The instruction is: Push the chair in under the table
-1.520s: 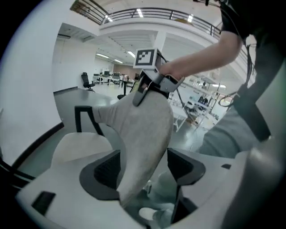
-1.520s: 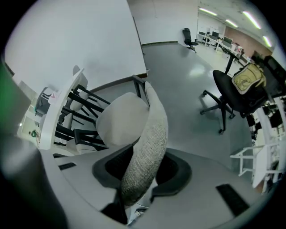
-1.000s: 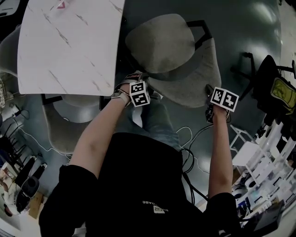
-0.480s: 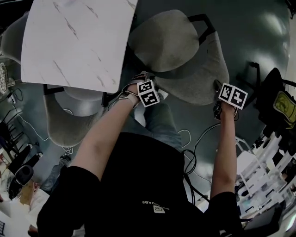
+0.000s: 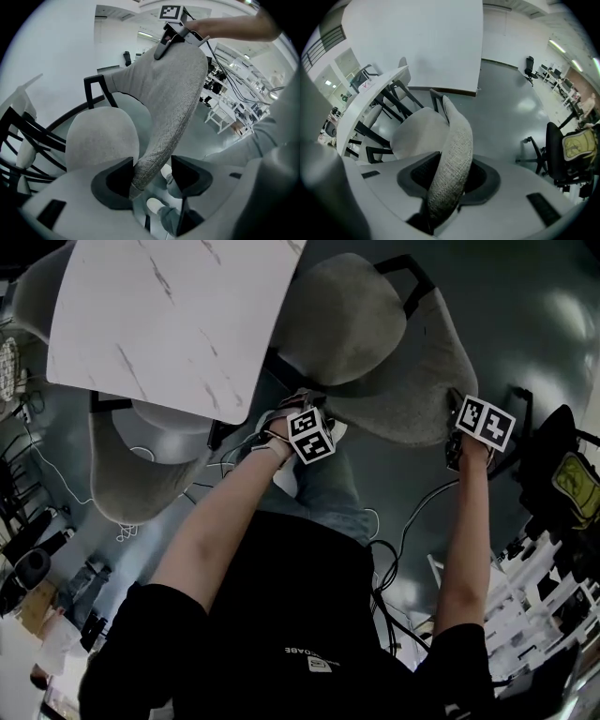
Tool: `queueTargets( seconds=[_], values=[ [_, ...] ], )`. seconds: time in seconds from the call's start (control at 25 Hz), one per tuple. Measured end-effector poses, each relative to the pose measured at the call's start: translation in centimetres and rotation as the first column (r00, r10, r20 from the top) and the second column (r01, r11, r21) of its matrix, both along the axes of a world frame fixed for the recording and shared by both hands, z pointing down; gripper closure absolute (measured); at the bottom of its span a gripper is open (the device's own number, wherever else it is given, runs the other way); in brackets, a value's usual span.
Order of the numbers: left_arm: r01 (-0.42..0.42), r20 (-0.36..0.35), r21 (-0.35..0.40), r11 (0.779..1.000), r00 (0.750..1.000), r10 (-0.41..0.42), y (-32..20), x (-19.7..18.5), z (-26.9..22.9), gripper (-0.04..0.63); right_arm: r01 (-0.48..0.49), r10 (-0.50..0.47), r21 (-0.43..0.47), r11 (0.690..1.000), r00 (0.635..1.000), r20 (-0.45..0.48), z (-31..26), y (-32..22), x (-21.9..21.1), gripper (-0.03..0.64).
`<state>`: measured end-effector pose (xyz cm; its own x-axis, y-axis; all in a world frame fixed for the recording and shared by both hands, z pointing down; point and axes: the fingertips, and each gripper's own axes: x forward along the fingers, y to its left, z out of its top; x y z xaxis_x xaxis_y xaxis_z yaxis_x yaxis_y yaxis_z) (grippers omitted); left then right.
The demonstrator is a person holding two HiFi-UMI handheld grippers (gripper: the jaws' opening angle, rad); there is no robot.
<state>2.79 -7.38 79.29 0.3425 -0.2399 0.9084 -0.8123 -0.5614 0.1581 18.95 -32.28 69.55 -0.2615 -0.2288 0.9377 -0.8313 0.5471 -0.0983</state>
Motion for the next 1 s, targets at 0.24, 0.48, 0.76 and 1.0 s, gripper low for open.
queueTargets(
  seconds=[0.24, 0.48, 0.76, 1.0],
  values=[
    [0.088, -0.009, 0.025, 0.996, 0.996, -0.088, -0.8, -0.3, -0.1, 0.339, 0.054, -0.054, 0.030, 0.998, 0.998, 0.014, 0.0, -2.6, -2.6, 0.480],
    [0.145, -0.025, 0.041, 0.989, 0.989, -0.144, -2.7, -0.3, -0.2, 0.339, 0.105, -0.106, 0.040, 0.994, 0.994, 0.020, 0.1, -5.5, -4.6, 0.480],
    [0.187, -0.023, 0.059, 0.981, 0.982, -0.185, -5.3, -0.5, -0.2, 0.339, 0.193, -0.195, 0.052, 0.980, 0.981, 0.020, -0.1, -9.2, -7.3, 0.480],
    [0.232, -0.043, 0.102, 0.967, 0.973, -0.229, -7.4, -1.0, -0.3, 0.339, 0.275, -0.275, 0.063, 0.959, 0.961, 0.000, 0.0, -12.3, -10.2, 0.480]
  ],
)
